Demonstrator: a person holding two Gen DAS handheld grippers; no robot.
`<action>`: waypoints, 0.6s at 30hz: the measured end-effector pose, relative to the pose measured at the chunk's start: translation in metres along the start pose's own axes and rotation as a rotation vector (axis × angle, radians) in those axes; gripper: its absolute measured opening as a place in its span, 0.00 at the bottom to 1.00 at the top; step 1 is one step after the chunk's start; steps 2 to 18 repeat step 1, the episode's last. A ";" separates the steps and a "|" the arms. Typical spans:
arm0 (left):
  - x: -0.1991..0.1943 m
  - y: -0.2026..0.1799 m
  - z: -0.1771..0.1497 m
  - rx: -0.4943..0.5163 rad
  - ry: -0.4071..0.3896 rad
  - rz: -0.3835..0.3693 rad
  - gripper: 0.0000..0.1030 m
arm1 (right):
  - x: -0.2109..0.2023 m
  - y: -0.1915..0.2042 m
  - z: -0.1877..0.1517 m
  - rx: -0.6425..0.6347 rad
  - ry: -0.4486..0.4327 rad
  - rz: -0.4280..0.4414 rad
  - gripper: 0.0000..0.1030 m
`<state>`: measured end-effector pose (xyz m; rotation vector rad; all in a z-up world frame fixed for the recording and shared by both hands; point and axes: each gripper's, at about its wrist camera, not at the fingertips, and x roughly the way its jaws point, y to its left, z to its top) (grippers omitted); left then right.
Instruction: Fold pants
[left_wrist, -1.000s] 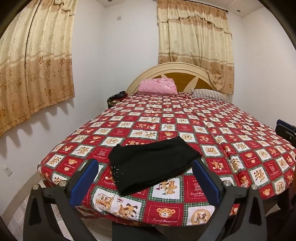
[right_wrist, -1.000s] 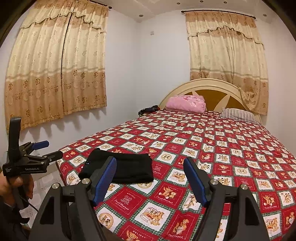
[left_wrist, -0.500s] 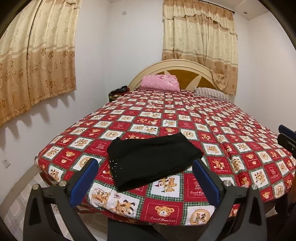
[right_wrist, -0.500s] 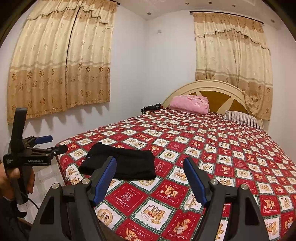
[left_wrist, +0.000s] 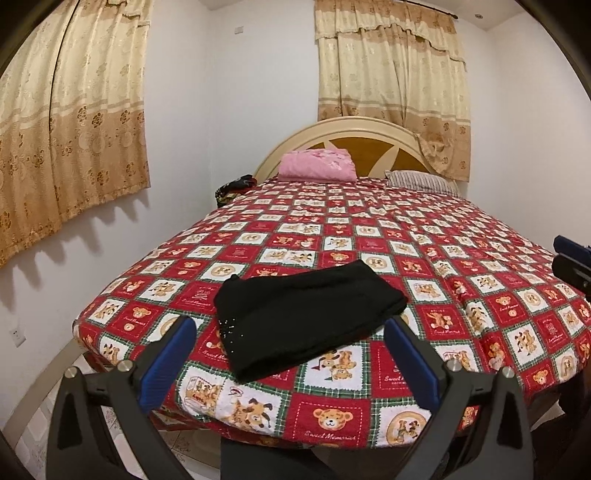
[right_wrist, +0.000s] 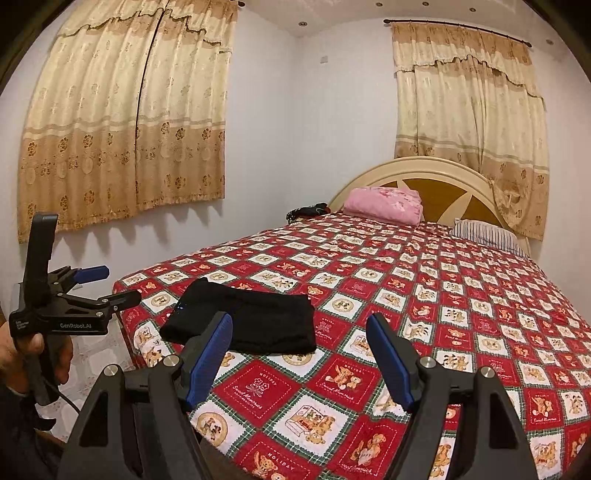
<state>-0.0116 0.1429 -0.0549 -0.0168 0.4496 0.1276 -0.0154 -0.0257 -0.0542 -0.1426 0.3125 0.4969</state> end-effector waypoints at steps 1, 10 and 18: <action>0.000 0.000 0.000 0.003 0.000 -0.003 1.00 | 0.000 0.000 0.000 0.001 0.001 0.000 0.74; 0.000 0.000 0.000 0.003 0.000 -0.003 1.00 | 0.000 0.000 0.000 0.001 0.001 0.000 0.74; 0.000 0.000 0.000 0.003 0.000 -0.003 1.00 | 0.000 0.000 0.000 0.001 0.001 0.000 0.74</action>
